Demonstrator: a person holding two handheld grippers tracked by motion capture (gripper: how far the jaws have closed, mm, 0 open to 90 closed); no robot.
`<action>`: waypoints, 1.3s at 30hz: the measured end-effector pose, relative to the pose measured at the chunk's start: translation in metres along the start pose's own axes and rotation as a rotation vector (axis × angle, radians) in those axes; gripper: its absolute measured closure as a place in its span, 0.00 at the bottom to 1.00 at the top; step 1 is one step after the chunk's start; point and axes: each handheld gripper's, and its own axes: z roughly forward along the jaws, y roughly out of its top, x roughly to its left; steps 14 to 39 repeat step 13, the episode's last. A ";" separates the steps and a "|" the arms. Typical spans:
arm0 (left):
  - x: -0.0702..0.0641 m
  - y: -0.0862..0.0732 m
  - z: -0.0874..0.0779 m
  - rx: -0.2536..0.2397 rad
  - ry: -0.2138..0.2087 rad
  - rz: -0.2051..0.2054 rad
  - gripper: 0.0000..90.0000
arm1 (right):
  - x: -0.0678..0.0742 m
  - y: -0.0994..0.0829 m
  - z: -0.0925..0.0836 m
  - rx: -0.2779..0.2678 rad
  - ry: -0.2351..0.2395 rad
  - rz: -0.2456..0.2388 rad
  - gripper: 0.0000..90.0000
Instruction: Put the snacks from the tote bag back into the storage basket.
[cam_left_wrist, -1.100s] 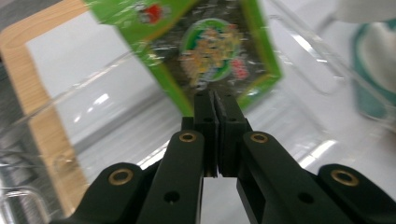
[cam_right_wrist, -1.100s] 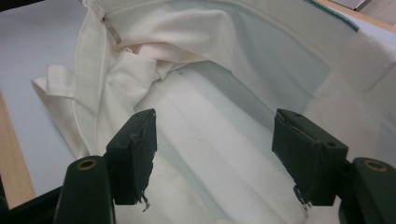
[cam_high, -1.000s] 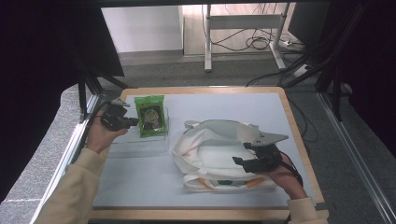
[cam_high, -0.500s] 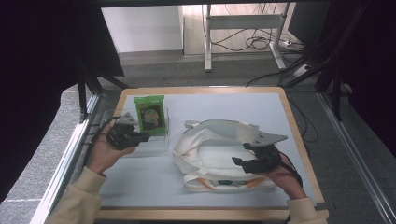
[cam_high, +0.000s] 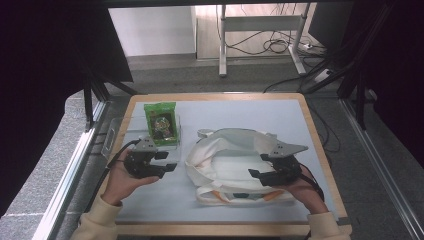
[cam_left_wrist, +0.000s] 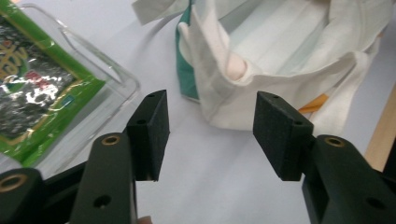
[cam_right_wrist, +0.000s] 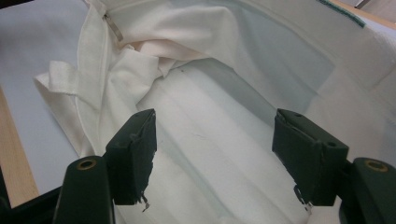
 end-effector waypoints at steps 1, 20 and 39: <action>-0.001 -0.001 0.000 -0.007 -0.004 -0.002 0.50 | 0.000 0.000 0.000 0.000 -0.001 0.001 0.34; 0.000 -0.010 -0.002 -0.018 -0.004 -0.012 0.46 | 0.000 0.000 0.001 0.001 -0.001 -0.003 0.34; 0.000 -0.010 -0.002 -0.018 -0.004 -0.012 0.46 | 0.000 0.000 0.001 0.001 -0.001 -0.003 0.34</action>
